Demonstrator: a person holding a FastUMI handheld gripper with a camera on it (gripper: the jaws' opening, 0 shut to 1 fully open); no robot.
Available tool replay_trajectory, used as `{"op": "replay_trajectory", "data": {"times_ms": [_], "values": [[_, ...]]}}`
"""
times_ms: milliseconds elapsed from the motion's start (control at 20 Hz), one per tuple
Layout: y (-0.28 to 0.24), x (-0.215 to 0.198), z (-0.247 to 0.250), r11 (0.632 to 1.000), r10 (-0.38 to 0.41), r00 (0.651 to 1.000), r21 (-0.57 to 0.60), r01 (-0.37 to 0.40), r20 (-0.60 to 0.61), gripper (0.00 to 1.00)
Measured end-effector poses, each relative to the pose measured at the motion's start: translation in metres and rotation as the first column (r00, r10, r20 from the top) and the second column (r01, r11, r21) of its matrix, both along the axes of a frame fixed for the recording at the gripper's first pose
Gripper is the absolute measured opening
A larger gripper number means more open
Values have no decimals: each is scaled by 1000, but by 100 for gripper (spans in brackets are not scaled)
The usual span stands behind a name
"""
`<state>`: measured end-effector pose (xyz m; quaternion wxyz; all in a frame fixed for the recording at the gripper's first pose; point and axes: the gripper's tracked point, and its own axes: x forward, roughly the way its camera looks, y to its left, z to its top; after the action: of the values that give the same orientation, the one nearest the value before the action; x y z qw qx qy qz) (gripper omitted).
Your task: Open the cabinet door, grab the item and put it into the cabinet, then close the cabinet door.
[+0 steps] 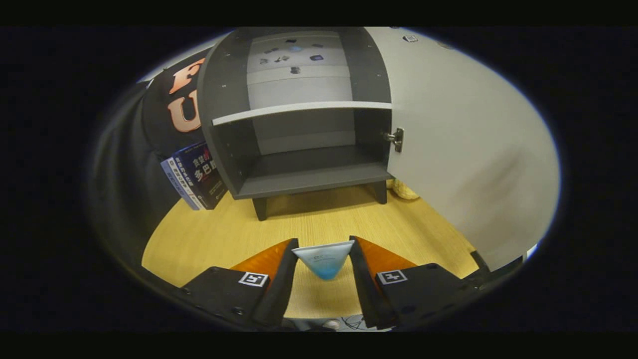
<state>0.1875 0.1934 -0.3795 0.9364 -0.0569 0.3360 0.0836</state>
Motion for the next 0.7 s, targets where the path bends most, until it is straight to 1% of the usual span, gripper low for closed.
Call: {"op": "replay_trajectory", "data": {"times_ms": [150, 350, 550, 700], "values": [[14, 10, 50, 1000, 6, 999, 17, -6, 44, 65], [39, 27, 114, 996, 11, 997, 91, -19, 81, 65], [57, 50, 165, 995, 49, 991, 81, -59, 121, 65], [73, 71, 194, 993, 73, 988, 84, -85, 137, 65]]}}
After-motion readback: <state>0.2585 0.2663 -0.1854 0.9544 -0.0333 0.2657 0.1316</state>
